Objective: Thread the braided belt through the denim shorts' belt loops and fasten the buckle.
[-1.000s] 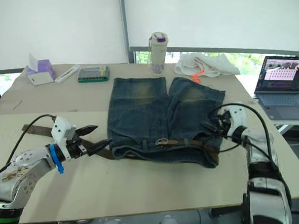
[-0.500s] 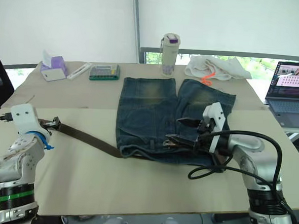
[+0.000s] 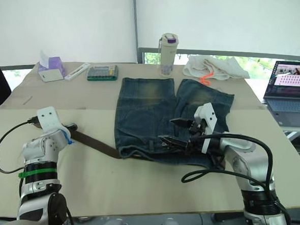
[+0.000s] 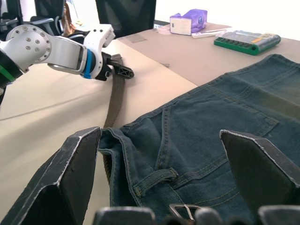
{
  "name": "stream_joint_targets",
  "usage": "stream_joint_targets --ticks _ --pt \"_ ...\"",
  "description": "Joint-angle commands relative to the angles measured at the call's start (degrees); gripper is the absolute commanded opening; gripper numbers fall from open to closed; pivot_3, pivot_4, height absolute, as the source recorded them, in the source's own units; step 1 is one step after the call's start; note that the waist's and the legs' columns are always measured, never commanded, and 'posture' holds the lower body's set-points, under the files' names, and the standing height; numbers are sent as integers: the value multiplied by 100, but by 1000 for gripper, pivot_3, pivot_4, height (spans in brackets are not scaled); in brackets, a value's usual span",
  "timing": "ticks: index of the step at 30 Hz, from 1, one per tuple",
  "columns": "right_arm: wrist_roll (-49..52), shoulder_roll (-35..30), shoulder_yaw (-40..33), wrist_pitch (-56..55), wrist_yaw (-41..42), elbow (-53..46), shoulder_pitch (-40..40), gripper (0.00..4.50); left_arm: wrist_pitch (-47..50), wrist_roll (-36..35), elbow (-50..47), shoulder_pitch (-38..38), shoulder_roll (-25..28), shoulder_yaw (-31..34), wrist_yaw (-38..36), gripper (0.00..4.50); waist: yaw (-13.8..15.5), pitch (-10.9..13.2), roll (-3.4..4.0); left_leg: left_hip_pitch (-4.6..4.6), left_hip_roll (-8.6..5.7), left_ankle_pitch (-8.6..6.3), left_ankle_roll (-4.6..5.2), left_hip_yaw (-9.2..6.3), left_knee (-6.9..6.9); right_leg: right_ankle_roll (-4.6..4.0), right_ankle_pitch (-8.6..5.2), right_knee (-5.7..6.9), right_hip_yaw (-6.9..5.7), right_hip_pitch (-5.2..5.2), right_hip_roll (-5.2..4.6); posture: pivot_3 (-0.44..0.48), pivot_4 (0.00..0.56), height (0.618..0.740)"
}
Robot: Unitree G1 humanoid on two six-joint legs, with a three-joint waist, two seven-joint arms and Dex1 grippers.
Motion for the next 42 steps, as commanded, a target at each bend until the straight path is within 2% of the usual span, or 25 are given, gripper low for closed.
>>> stream_joint_targets --ticks 1,9,12,14,17,21,23,26,27,30,36,42 --pt "51 -17 -158 -101 -84 -202 8 4500 -59 -12 -25 -32 -67 200 194 3723 0 0 0 0 0 0 0 1 0 0 0 -1 0 0 0 0 150 740" --pt "29 23 -110 -157 -179 -196 16 4500 -585 -109 -100 -10 -225 412 235 965 16 0 -1 -1 -1 2 -8 1 0 1 1 -3 1 1 -2 0 150 740" --pt "59 31 -114 -147 -195 -204 14 4500 -1040 -129 -174 65 -260 364 21 192 24 0 -1 -3 -2 5 -16 -1 0 1 1 -3 0 1 -2 0 150 740" --pt "82 39 -132 -133 -214 -218 22 4500 -1375 -296 -240 79 -334 468 -162 192 13 0 -1 -4 -2 6 -20 0 0 2 1 -4 0 1 -2 0 150 740" --pt "201 75 -215 -40 -281 -232 1 4500 -2120 -567 -397 153 -316 306 -988 192 11 0 -2 -8 0 6 -24 -1 -1 2 2 -6 -1 -1 -1 0 150 740" --pt "497 134 -374 349 -506 -293 -77 4500 -2968 -1061 -1077 433 -182 -408 -2967 192 13 0 -2 -17 0 9 -29 -1 -1 1 2 -8 -3 -4 -1 0 150 740" --pt "856 217 -521 762 -761 -338 -179 4500 -3023 -1378 -1564 623 -87 -919 -3992 192 31 0 -2 -22 -1 13 -37 -2 0 1 3 -10 -5 -5 -3 0 150 740" --pt "1221 324 -651 1237 -1076 -377 -336 4500 -3007 -1702 -2058 804 43 -1411 -4877 192 26 0 0 -23 -2 13 -38 -3 1 0 5 -15 -6 -1 -4 0 150 740" --pt "1396 362 -690 1541 -1298 -397 -426 4500 -3020 -1859 -2198 927 166 -1640 -5452 192 9 -1 0 -23 -1 13 -37 -2 1 0 5 -16 -5 -1 -4 0 150 740" --pt "2083 688 -917 2392 -2083 -335 -765 4500 -3536 -1414 -2152 1142 693 -2471 -6684 192 -61 -2 4 -21 6 12 -33 1 -6 -2 4 -12 -3 -6 8 0 150 740" --pt "3219 1165 -1338 3327 -3217 -208 -1082 4500 -4692 -544 -1586 869 973 -3306 -7382 192 -22 -1 6 -21 7 14 -30 -1 -12 -8 3 -13 -5 -5 10 0 150 740" --pt "3759 1480 -1521 3559 -4216 -69 -1150 4500 -5563 -111 -1093 663 927 -3557 -7549 192 4 -1 7 -26 4 12 -27 -1 -5 -5 3 -15 -7 -5 4 0 150 740"
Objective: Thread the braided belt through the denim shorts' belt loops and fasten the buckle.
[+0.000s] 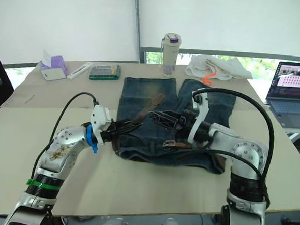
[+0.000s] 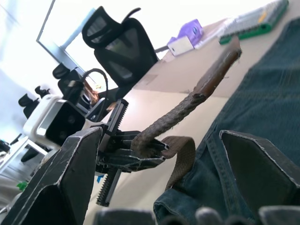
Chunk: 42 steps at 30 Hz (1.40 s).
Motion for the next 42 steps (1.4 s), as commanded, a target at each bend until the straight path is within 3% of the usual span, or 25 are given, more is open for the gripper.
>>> stream_joint_targets --ticks 1,3,4,16,17,18,19,25,30,35,42 --pt "503 151 -312 64 -561 30 -184 4500 -456 123 71 -112 19 -67 -153 192 -15 0 0 0 1 -1 1 0 0 0 0 0 0 0 1 0 150 740" --pt "677 215 -331 59 -788 71 -211 4500 -527 103 146 -111 -4 -71 -187 192 -23 0 1 1 2 -1 3 -1 -2 0 0 3 0 -1 2 0 150 740" --pt "798 270 -357 34 -899 95 -226 4240 -590 113 209 -110 -6 -83 -211 72 -28 0 1 2 3 -1 3 -1 -2 0 0 3 0 -2 4 0 150 740" --pt "1361 290 -259 -147 -1476 180 -206 190 -989 192 700 -121 -39 -145 -345 0 -35 0 3 1 2 -1 10 -2 -1 1 -1 4 0 -2 4 0 150 740" --pt "1367 295 -250 -155 -1492 179 -200 45 -958 173 697 -125 -42 -147 -364 0 -38 0 3 1 3 -1 10 -2 -1 2 -1 4 0 -2 4 0 150 740" --pt "1356 310 -231 -165 -1514 163 -182 45 -900 153 680 -127 -35 -135 -368 0 -42 0 3 1 3 -1 10 -2 -1 2 -1 5 0 -2 5 0 150 740" --pt "1356 332 -228 -183 -1555 159 -168 0 -797 112 647 -124 -29 -118 -368 833 -45 0 3 1 3 -1 11 -2 -1 2 -1 5 0 -2 5 0 150 740" --pt "1214 485 -251 -472 -1797 148 -123 0 -458 38 443 -105 -49 107 -25 2847 -49 0 3 1 3 -1 11 -3 -1 2 -1 5 0 -2 5 0 150 740" --pt "368 1095 -238 -1511 -2109 264 -182 0 425 -788 -270 88 -127 655 400 4473 -99 0 4 1 6 -2 11 -6 -3 4 -2 7 -1 -7 6 0 150 740" --pt "-201 1794 -364 -2349 -2779 659 -389 0 833 -954 -883 58 -344 974 1210 4473 -120 0 6 2 5 -1 11 -7 -5 3 -2 10 -1 -9 6 0 150 740" --pt "-289 2704 -517 -3226 -3295 677 -570 0 2539 -2321 -1696 247 -949 1116 2146 4473 -149 0 8 1 3 -1 11 -16 -6 2 -1 10 -1 -13 4 0 150 740"
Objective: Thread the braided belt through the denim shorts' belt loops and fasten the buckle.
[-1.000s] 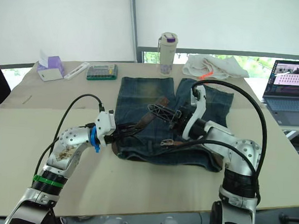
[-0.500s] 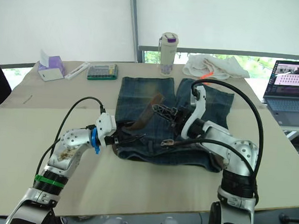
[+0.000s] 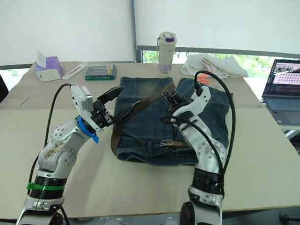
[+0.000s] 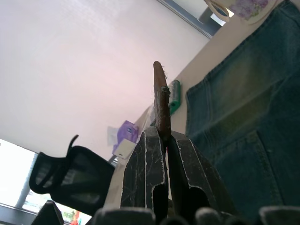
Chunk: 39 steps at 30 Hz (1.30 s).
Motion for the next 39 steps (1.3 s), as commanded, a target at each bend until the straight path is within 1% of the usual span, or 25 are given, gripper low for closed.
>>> stream_joint_targets --ticks 1,3,5,10,14,17,20,25,30,33,39 --pt "30 283 -130 -533 -156 -202 -159 0 993 -831 -504 176 -32 46 297 4473 -15 1 3 1 0 0 0 -1 0 0 0 1 0 0 1 0 150 740" --pt "140 402 -182 -724 -197 -244 -210 0 1426 -1197 -645 287 -99 31 458 4473 -27 1 8 1 0 0 0 -1 -1 0 0 0 0 0 1 0 150 740" --pt "353 391 -160 -717 -200 -309 -221 0 1944 -1818 -685 365 -337 127 869 4473 -32 2 9 1 -1 0 0 -2 -1 0 0 0 0 0 1 0 150 740" --pt "742 383 99 -527 -293 -561 16 0 2462 -2563 -530 350 -917 249 1564 4473 -44 1 14 1 0 0 0 -2 -1 0 0 -1 -1 0 3 0 150 740" --pt "1066 420 286 -480 -334 -746 241 0 2719 -3008 -389 340 -1175 259 1720 4473 -44 1 15 1 0 0 0 -2 -2 0 -1 -4 0 2 2 0 150 740" --pt "1431 438 376 -463 -328 -859 340 0 2734 -3081 -331 336 -1288 223 1772 4473 -37 1 15 0 -2 0 0 -3 -1 -1 -1 -5 -1 3 2 0 150 740" --pt "1923 438 442 -423 -562 -919 437 0 2526 -3199 -196 281 -1567 371 1959 4473 -35 1 15 0 -3 0 0 -2 -2 -1 -1 -8 -1 3 2 0 150 740" --pt "2640 424 564 -518 -920 -1043 545 0 2158 -3008 -119 196 -1830 381 1869 4473 -38 1 15 -1 -3 0 0 -2 -2 -1 -1 -11 -1 4 2 0 150 740" --pt "2857 298 765 -503 -1026 -1120 711 0 1880 -3025 -111 123 -2025 453 1905 4473 -37 1 15 -2 -3 0 0 1 -3 -1 -2 -15 -1 6 2 0 150 740" --pt "2874 218 846 -511 -1034 -1118 753 0 1761 -3058 -133 79 -2076 513 1953 4473 -37 1 14 -2 -3 0 0 1 -2 -1 -2 -15 -1 6 2 0 150 740" --pt "2754 112 898 -542 -1009 -1056 795 0 1522 -2896 -103 42 -2123 512 2079 4473 -31 1 14 -3 -3 0 0 1 -2 0 -3 -16 -1 7 2 0 150 740"
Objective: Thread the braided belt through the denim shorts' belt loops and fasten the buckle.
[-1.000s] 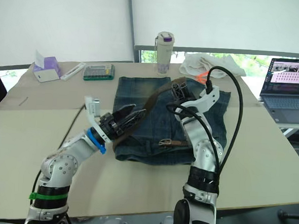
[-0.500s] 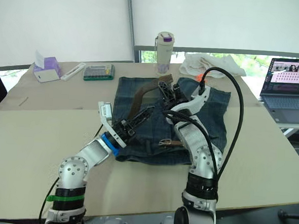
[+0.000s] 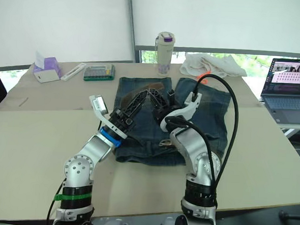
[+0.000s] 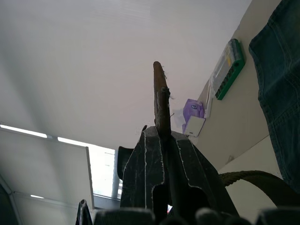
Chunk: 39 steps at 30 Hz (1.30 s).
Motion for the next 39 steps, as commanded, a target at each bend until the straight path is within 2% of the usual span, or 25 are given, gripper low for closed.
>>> stream_joint_targets --ticks 1,14,17,19,28,34,38,39 --pt "-76 -80 54 -59 89 -183 15 0 -250 58 -67 -151 -78 44 79 4473 3 0 0 0 0 0 0 0 0 0 0 0 0 0 0 0 150 740" --pt "-274 -128 47 -120 152 -114 67 0 -204 -155 -180 -38 -46 68 270 4473 -2 0 0 0 0 0 0 0 -1 2 -1 -3 0 1 0 0 150 740" --pt "-319 -142 42 -112 177 -100 65 0 -124 -339 -201 -10 -37 110 343 3700 -3 0 -1 0 0 0 0 -1 -2 2 -1 -3 0 1 0 0 150 740" --pt "-325 -142 40 -110 185 -95 64 0 -80 -436 -204 10 -24 133 375 2917 -3 0 -1 0 0 0 0 0 -2 2 -1 -4 0 1 0 0 150 740" --pt "-356 -176 63 -68 227 -76 59 0 -21 -547 -206 49 58 123 441 40 -2 0 -1 0 0 0 0 -1 -4 2 -2 -6 0 1 0 0 150 740" --pt "-502 -359 212 118 544 -201 117 0 -2 -546 -176 83 108 125 482 40 -1 1 -1 -1 0 0 0 -1 -4 2 -2 -8 -1 0 0 0 150 740" --pt "-982 -824 362 259 1123 -418 229 1321 103 -567 -172 156 285 161 543 0 -4 1 -1 -1 0 0 0 0 -5 3 -3 -10 -1 0 0 0 150 740" --pt "-1025 -987 388 343 1308 -487 277 1773 153 -578 -184 176 376 172 556 0 -4 1 -1 0 0 0 0 0 -7 4 -3 -10 -1 0 0 0 150 740"
